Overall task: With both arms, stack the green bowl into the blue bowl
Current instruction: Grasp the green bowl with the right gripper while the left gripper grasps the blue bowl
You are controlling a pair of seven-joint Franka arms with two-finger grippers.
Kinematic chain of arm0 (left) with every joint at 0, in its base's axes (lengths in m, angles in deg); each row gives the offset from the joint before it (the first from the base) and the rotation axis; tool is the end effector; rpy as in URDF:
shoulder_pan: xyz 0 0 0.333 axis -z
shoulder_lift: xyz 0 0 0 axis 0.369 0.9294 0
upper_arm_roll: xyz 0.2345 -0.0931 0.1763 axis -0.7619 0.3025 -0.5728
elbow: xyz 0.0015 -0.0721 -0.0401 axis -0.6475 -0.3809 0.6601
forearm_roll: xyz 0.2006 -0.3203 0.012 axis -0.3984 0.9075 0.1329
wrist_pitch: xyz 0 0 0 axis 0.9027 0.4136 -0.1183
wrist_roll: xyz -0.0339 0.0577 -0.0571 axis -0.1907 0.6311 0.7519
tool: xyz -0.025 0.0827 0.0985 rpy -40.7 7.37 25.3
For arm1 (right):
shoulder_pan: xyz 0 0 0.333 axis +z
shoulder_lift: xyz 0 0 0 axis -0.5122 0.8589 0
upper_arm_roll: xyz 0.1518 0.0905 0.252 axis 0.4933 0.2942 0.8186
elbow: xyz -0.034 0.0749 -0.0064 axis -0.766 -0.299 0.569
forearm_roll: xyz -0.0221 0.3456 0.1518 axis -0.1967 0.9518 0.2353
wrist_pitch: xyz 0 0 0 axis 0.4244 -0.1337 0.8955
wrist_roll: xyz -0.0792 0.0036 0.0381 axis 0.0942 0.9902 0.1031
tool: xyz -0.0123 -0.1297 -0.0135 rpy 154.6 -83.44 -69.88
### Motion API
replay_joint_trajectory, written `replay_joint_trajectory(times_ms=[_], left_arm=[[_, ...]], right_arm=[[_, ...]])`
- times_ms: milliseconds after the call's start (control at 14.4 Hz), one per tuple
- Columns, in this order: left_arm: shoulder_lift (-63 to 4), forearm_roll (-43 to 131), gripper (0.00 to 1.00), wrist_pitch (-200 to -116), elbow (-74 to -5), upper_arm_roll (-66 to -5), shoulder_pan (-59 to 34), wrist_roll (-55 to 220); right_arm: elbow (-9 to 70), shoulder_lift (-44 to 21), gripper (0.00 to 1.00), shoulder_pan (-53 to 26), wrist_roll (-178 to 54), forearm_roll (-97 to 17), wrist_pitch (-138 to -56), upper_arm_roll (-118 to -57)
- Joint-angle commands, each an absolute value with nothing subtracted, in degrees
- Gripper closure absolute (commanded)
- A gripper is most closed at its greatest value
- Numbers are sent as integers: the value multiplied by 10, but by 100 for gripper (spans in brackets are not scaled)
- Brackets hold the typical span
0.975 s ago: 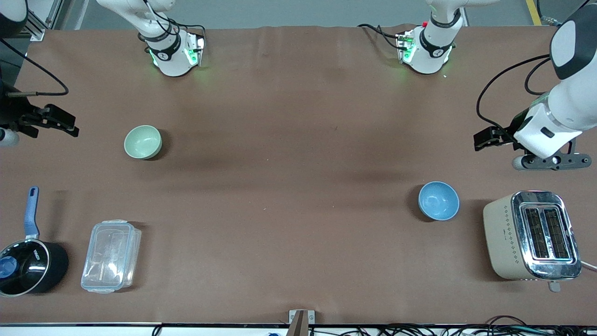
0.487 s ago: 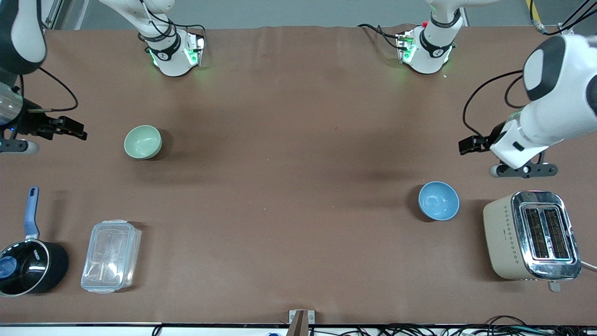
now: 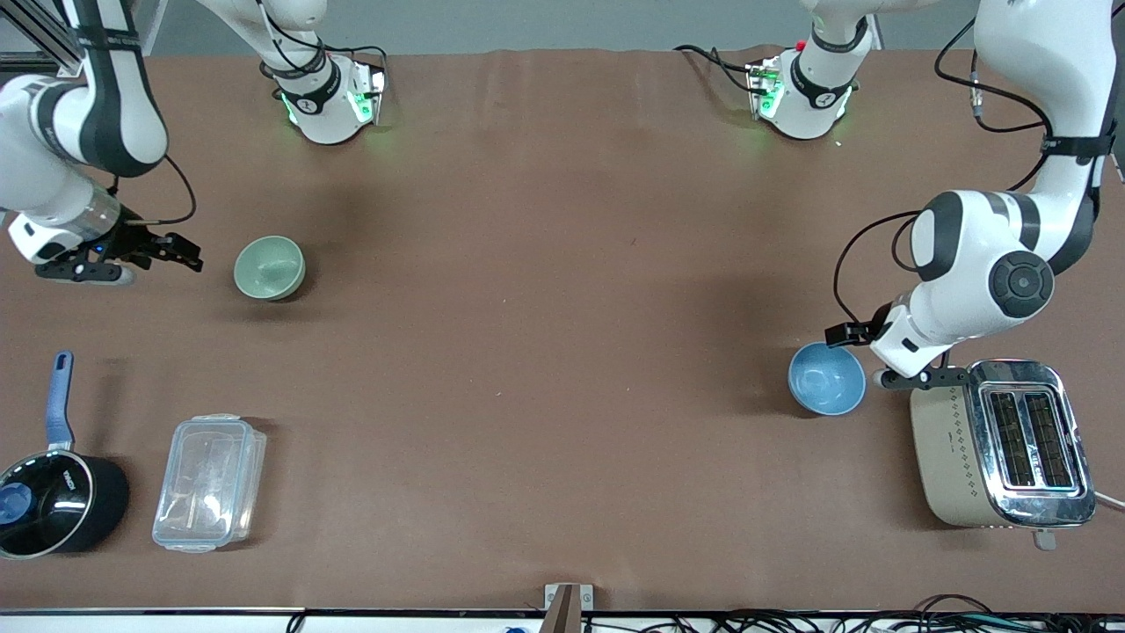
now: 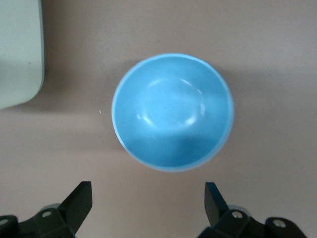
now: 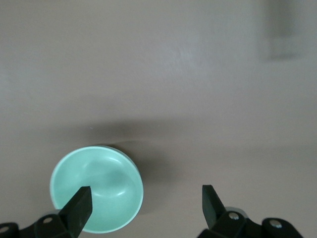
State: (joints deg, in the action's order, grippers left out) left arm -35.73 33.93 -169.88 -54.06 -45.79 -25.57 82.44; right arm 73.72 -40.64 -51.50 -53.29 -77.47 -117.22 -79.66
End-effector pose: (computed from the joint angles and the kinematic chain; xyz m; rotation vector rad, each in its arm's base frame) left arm 0.5804 -0.0377 0.2671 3.1131 0.0662 -0.1324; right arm 0.4319 -0.1420 0.3073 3.1320 -0.1121 -0.0132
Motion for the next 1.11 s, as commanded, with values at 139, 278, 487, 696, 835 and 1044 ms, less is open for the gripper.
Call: replay_joint_trajectory(times_ms=[139,278,487,696,835,1044], left_arm=[[-345,337,0,-1819,-604,-458,-275,826],[-321,337,0,-1851,-603,-459,-289,819],[-300,338,5,-1868,-599,-459,-293,816],[-296,337,31,-1868,-597,-459,-291,794],[-295,336,50,-1868,-596,-459,-290,794],[-294,323,76,-1868,-594,-459,-291,794]], right_arm=[[793,-382,3,-541,-531,-770,-1247,-787],[793,-359,4,-546,-530,-745,-1252,-787],[797,-329,5,-547,-530,-718,-1264,-787],[816,-311,7,-546,-530,-677,-1289,-785],[821,-302,8,-545,-531,-661,-1292,-785],[826,-292,13,-540,-530,-648,-1292,-785]])
